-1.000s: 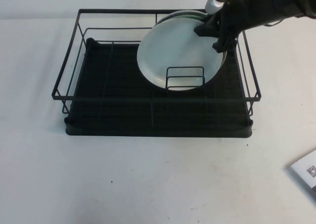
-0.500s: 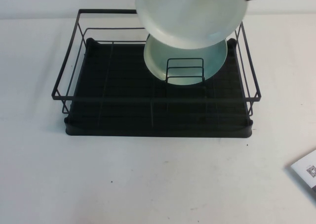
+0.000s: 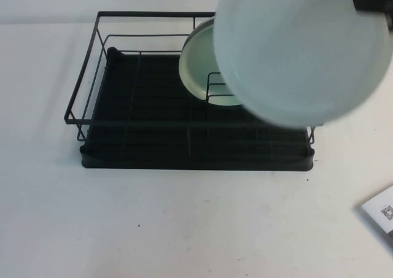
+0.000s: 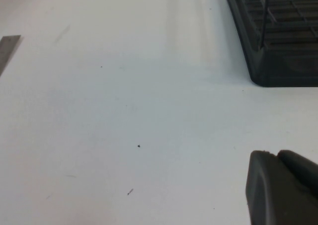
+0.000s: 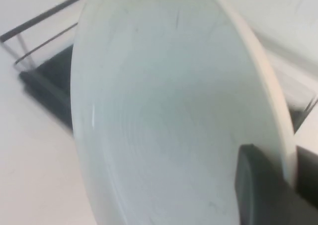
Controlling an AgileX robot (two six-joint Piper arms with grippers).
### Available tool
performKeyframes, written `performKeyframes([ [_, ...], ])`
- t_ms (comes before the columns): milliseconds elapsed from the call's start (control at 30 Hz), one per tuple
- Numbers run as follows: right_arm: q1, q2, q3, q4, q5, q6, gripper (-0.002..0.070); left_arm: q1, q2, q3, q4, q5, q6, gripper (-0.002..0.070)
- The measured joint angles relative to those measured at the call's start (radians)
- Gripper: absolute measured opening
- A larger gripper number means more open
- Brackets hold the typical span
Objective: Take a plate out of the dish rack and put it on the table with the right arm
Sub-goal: Place the plate from the table
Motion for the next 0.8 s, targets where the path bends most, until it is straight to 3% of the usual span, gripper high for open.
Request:
performKeyframes([
  [167, 0.0, -0.157, 0.384, 0.073, -0.097, 0.117, 0.0062, 0.0, 0.0, 0.0, 0.0, 0.0, 0.0, -0.0006],
  [367, 0.0, -0.135, 0.717, 0.448, -0.176, 0.123, 0.0062, 0.0, 0.0, 0.0, 0.0, 0.0, 0.0, -0.0006],
  [567, 0.0, 0.019, 0.813, 0.658, -0.246, 0.019, 0.0062, 0.0, 0.0, 0.0, 0.0, 0.0, 0.0, -0.0006],
  [800, 0.0, 0.228, 0.812, 0.785, -0.301, -0.128, 0.0061, 0.0, 0.0, 0.0, 0.0, 0.0, 0.0, -0.0006],
])
